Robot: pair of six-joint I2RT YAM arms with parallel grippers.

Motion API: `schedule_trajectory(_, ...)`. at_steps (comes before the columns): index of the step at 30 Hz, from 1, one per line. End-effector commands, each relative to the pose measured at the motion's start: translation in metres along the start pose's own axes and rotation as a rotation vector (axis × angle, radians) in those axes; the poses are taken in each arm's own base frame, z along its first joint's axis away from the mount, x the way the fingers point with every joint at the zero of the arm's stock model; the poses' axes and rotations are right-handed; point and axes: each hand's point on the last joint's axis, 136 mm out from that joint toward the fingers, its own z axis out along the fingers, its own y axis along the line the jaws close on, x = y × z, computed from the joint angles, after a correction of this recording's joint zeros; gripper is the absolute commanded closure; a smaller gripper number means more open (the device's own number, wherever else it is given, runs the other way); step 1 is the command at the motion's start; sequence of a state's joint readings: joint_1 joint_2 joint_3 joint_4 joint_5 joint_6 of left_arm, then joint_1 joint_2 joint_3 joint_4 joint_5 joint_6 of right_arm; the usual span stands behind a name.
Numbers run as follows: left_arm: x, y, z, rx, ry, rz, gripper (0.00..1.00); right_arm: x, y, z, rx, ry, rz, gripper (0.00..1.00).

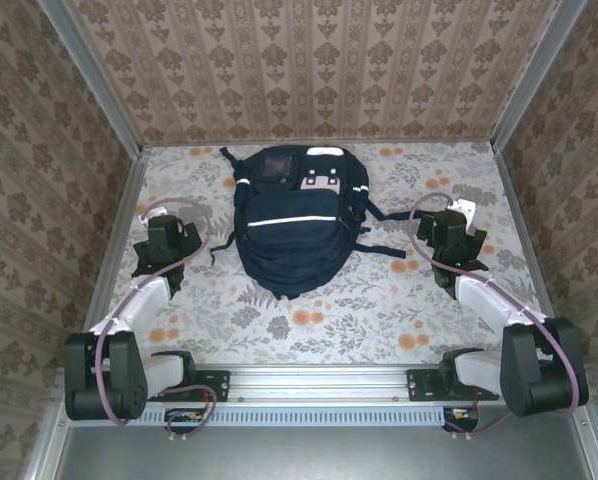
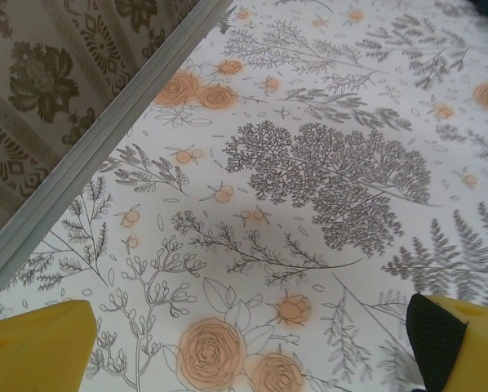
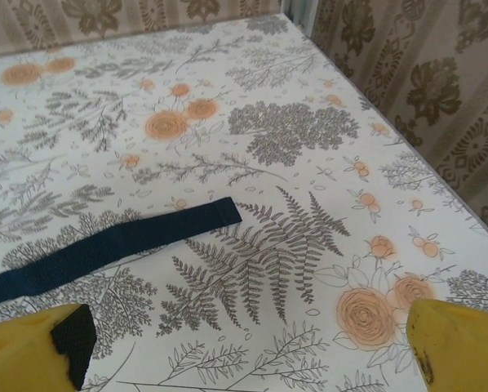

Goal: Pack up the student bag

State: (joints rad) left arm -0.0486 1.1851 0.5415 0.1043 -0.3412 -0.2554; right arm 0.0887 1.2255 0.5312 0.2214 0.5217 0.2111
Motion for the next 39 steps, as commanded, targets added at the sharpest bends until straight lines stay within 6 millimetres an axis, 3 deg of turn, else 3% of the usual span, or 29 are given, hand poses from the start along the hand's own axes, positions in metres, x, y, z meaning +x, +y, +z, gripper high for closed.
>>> schedule_trajectory(1, -0.02, -0.004, 0.007, 0.012, -0.124, 0.084, 0.0, -0.012, 0.011, 0.006, -0.049, -0.096, -0.019, 0.0)
schedule_trajectory(11, -0.016, -0.043, 0.013, 0.227, -0.248, 0.184, 0.0, -0.003, 0.048, 0.005, -0.26, -0.177, -0.089, 0.01)
schedule_trajectory(16, -0.014, -0.04, 0.013, 0.239, -0.328, 0.181, 0.0, -0.004, 0.055, 0.007, -0.294, -0.225, -0.096, 0.0)
schedule_trajectory(23, 0.0, -0.026, 0.035, 0.172, -0.315, 0.123, 0.0, 0.008, 0.058, 0.019, -0.287, -0.21, -0.093, 0.0)
schedule_trajectory(39, -0.001, -0.035, 0.043, 0.128, -0.265, 0.179, 0.0, 0.015, 0.048, 0.034, -0.24, -0.171, -0.045, 0.0)
